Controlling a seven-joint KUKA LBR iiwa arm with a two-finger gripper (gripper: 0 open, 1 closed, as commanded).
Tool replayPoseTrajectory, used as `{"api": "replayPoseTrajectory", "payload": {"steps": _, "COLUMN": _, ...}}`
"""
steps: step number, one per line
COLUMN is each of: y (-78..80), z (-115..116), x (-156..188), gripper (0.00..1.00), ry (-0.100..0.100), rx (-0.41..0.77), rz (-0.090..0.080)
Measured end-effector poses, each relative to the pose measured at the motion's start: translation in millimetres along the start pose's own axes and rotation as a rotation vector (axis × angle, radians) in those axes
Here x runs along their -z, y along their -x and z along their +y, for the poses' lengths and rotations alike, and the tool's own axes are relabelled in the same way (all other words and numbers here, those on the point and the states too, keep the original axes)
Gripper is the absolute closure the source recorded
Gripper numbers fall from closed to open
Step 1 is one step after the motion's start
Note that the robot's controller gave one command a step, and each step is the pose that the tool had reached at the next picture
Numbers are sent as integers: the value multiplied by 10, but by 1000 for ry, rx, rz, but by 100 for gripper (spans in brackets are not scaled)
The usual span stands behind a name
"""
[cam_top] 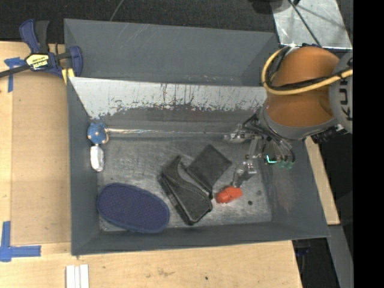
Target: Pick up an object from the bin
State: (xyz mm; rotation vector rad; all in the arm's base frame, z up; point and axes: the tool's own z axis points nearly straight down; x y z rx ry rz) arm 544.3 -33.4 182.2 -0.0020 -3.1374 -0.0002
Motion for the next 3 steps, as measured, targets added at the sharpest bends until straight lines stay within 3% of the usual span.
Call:
{"api": "replayPoseTrajectory", "payload": {"steps": 1, "y": -333, "z": 173, "x": -1094, "gripper": 0, "ry": -3, "rx": 326, "rz": -15}}
{"api": "replayPoseTrajectory", "payload": {"steps": 2, "y": -265, "z": 193, "x": -1045, "gripper": 100, "ry": -4, "rx": 327, "rz": -40}}
{"api": "replayPoseTrajectory", "payload": {"steps": 3, "y": -79, "z": 395, "x": 434, "gripper": 100, "ry": -4, "rx": 507, "rz": -17}}
